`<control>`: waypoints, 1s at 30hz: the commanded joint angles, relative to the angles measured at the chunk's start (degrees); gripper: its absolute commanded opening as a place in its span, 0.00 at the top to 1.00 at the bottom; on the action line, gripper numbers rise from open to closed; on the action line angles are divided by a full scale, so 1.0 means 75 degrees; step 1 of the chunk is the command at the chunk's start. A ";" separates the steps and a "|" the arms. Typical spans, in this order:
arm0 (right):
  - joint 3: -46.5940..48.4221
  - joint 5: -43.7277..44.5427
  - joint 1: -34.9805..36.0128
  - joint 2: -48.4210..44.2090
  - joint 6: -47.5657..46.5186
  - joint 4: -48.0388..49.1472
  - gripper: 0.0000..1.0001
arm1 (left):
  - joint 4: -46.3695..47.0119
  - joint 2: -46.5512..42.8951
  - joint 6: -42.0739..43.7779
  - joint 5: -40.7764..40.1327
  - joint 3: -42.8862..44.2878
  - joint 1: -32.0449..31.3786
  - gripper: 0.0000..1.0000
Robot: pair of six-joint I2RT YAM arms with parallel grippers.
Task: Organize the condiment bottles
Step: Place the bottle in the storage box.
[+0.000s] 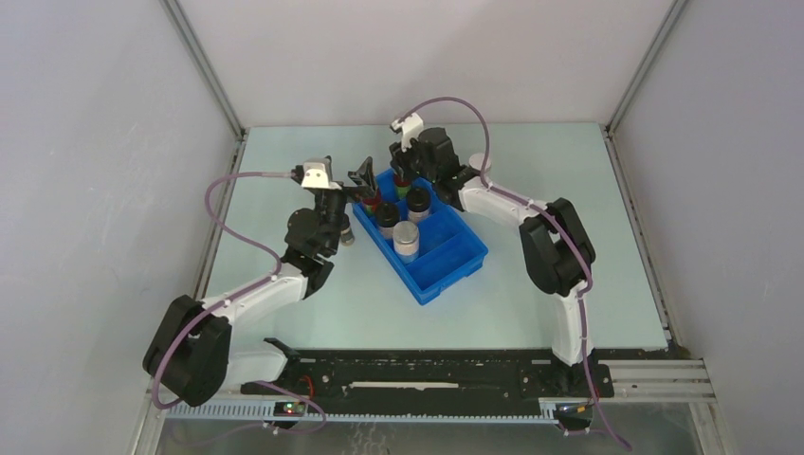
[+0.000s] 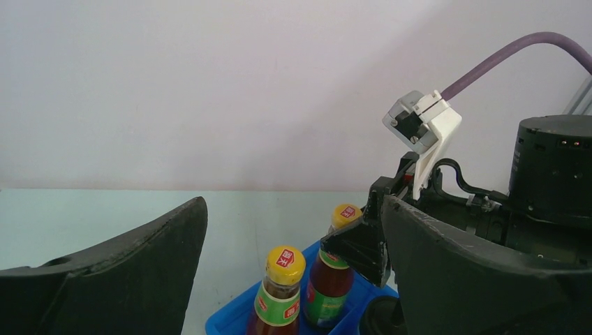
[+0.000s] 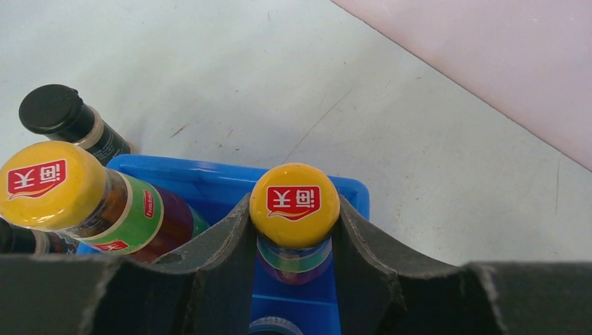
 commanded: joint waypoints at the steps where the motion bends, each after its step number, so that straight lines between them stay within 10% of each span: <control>1: -0.0045 0.0395 0.0137 -0.0478 -0.0142 0.0933 0.68 | 0.0191 -0.0162 -0.0155 -0.0177 -0.0194 0.0044 0.00; 12: -0.0098 0.0768 0.0191 -0.0739 -0.0077 0.0628 0.40 | -0.0365 -0.0416 -0.0401 -0.0300 -0.0107 0.0056 0.00; 23: -0.0068 0.0782 0.0188 -0.1115 0.0046 0.0502 0.34 | -0.1114 -0.0986 -0.0606 -0.0545 -0.0004 0.0056 0.00; 30: 0.0242 0.0781 0.0193 -0.1621 -0.0018 0.0178 0.33 | -0.3968 -0.1317 -0.1095 -0.1214 0.1267 0.0265 0.00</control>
